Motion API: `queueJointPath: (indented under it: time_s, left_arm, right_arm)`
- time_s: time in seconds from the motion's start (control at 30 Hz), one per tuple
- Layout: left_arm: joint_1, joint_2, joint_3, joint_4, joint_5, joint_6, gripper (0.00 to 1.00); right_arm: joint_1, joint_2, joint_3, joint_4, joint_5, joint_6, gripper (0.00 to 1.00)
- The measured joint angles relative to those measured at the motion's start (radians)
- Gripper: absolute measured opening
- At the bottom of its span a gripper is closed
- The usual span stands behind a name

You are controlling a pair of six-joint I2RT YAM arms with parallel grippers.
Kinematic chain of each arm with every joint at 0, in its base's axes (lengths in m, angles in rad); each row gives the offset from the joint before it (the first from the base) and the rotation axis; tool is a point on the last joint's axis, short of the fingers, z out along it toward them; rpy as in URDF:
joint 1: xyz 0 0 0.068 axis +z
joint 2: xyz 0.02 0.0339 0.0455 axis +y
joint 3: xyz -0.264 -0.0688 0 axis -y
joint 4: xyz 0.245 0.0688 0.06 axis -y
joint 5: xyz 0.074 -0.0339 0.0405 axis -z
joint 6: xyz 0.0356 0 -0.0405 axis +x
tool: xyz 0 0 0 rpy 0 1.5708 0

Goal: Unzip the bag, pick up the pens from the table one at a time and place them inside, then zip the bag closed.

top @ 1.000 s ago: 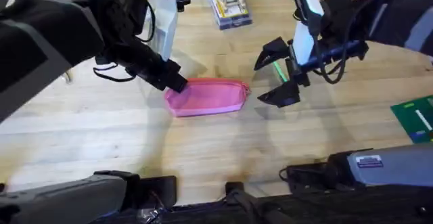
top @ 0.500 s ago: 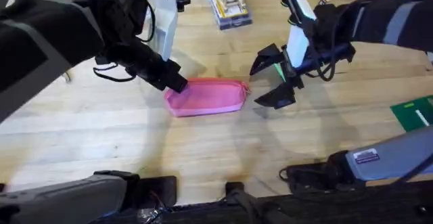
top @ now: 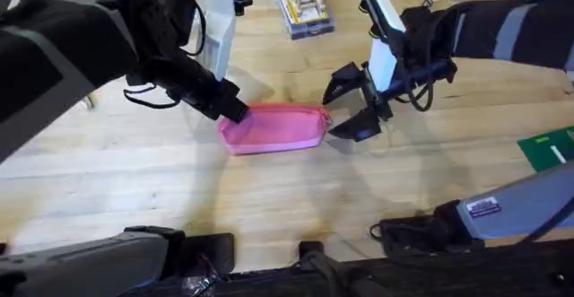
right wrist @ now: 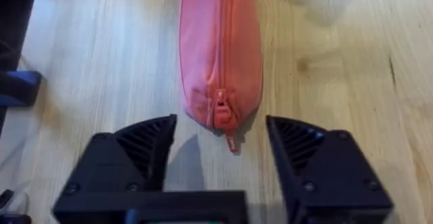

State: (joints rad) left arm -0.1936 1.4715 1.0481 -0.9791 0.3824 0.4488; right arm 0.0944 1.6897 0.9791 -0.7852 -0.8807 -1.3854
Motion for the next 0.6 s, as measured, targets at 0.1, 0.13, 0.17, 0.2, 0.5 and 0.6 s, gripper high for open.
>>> queueJointPath:
  time_s: [0.1, 0.13, 0.17, 0.2, 0.5, 0.6]
  left_arm:
    - [0.000, 0.000, 0.000, 0.000, 0.000, 0.000, 0.041]
    - [0.000, 0.000, 0.000, 0.000, 0.000, 0.000, 0.041]
    - [0.000, 0.000, 0.000, 0.000, 0.000, 0.000, 0.041]
    - [0.000, 0.000, 0.000, 0.000, 0.000, 0.000, 0.041]
    - [0.000, 0.000, 0.000, 0.000, 0.000, 0.000, 0.041]
    - [0.000, 0.000, 0.000, 0.000, 0.000, 0.000, 0.041]
  right_arm:
    - [0.000, 0.000, 0.000, 0.000, 0.000, 0.000, 0.628]
    - [0.000, 0.000, 0.000, 0.000, 0.000, 0.000, 0.561]
    - [0.000, 0.000, 0.000, 0.000, 0.000, 0.000, 0.479]
    - [0.000, 0.000, 0.000, 0.000, 0.000, -0.001, 0.379]
    - [0.000, 0.000, 0.000, 0.000, 0.000, 0.000, 0.032]
    - [0.000, 0.000, 0.000, -0.002, 0.000, 0.000, 0.032]
